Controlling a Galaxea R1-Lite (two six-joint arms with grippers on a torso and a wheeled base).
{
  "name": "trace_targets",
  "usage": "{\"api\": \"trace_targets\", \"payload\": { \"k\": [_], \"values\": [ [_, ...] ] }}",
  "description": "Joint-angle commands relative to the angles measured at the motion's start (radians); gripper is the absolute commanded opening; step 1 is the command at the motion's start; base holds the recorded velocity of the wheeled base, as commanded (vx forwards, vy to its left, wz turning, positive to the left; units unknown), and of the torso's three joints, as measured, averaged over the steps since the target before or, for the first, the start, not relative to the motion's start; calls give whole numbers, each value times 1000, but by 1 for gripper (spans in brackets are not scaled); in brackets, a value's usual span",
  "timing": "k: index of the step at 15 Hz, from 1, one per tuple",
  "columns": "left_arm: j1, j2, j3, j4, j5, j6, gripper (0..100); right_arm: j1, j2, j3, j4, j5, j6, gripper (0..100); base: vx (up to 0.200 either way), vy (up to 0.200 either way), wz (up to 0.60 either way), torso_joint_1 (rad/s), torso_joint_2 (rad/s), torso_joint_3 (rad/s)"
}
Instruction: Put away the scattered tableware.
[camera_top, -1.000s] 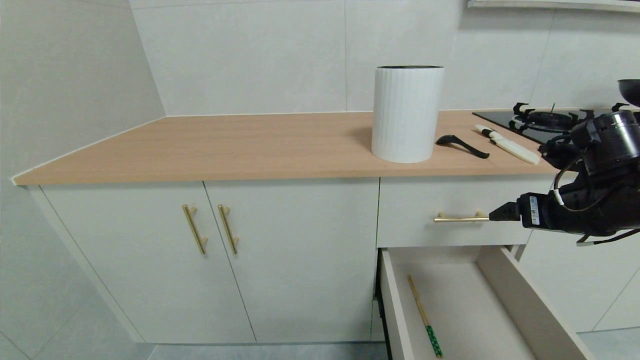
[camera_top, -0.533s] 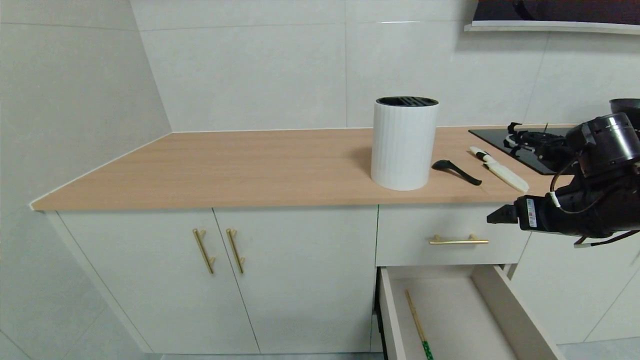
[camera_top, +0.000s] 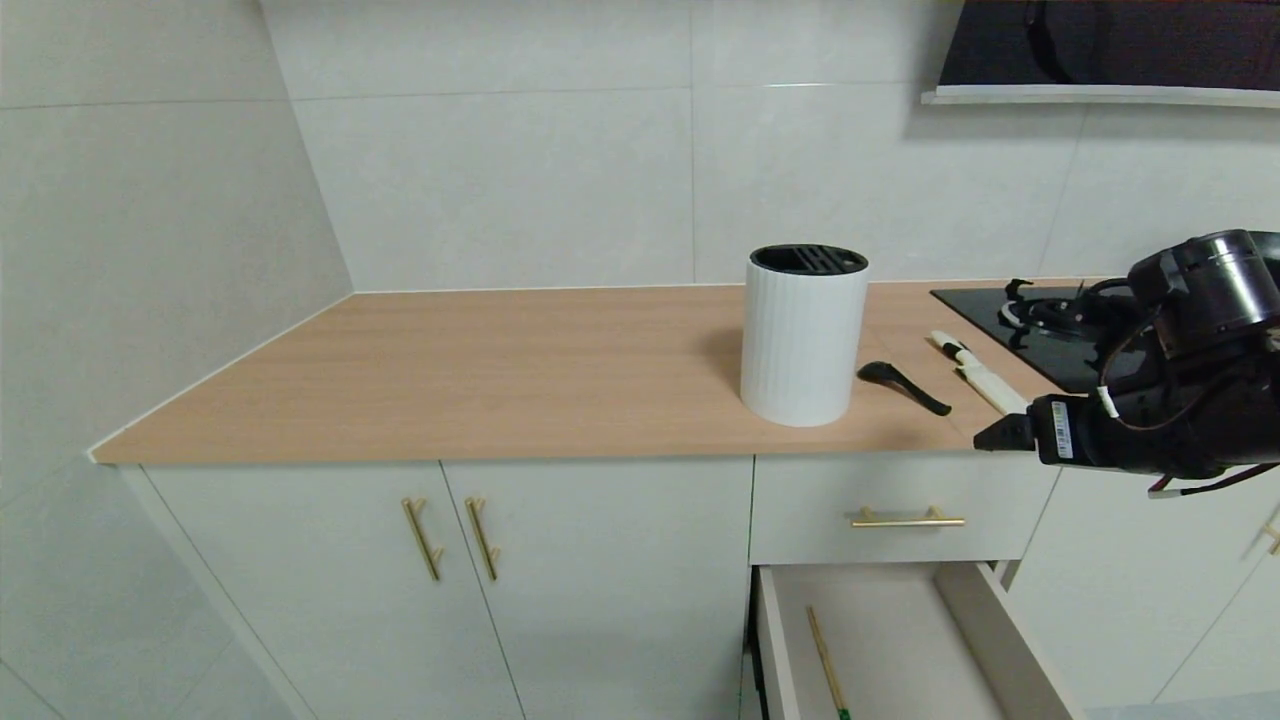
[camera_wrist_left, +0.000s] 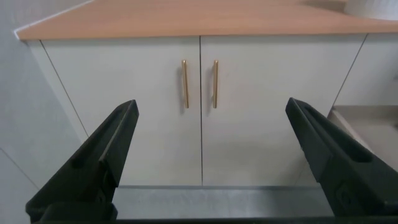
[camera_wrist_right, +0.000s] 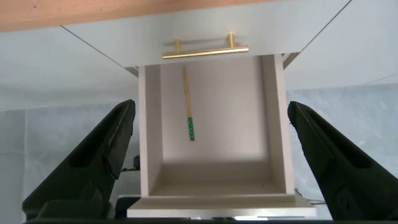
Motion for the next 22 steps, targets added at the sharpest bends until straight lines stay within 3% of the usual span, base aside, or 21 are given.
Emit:
{"api": "trace_targets", "payload": {
  "k": [1,5,9,12,13,17,22],
  "values": [
    [0,0,0,-1,1,0,100,0,6,1,-4,-3,-13,100,0,0,0,36,-71,-41],
    [0,0,0,-1,1,0,100,-7,130,-17,-233,-72,-47,100,0,0,0,5,-13,-7],
    [0,0,0,1,1,0,100,-47,301,-102,-484,-52,-205,100,0,0,0,0,0,0],
    [0,0,0,1,1,0,100,-119,399,-232,-523,93,-287,100,0,0,0,0,0,0],
    [0,0,0,-1,1,0,100,-132,405,-256,-524,191,-290,100,0,0,0,0,0,0],
    [0,0,0,1,1,0,100,-194,434,-226,-526,403,-406,100,0,0,0,0,0,0],
    [0,0,0,1,1,0,100,-194,537,-240,-604,429,-425,100,0,0,0,0,0,0]
  ]
}}
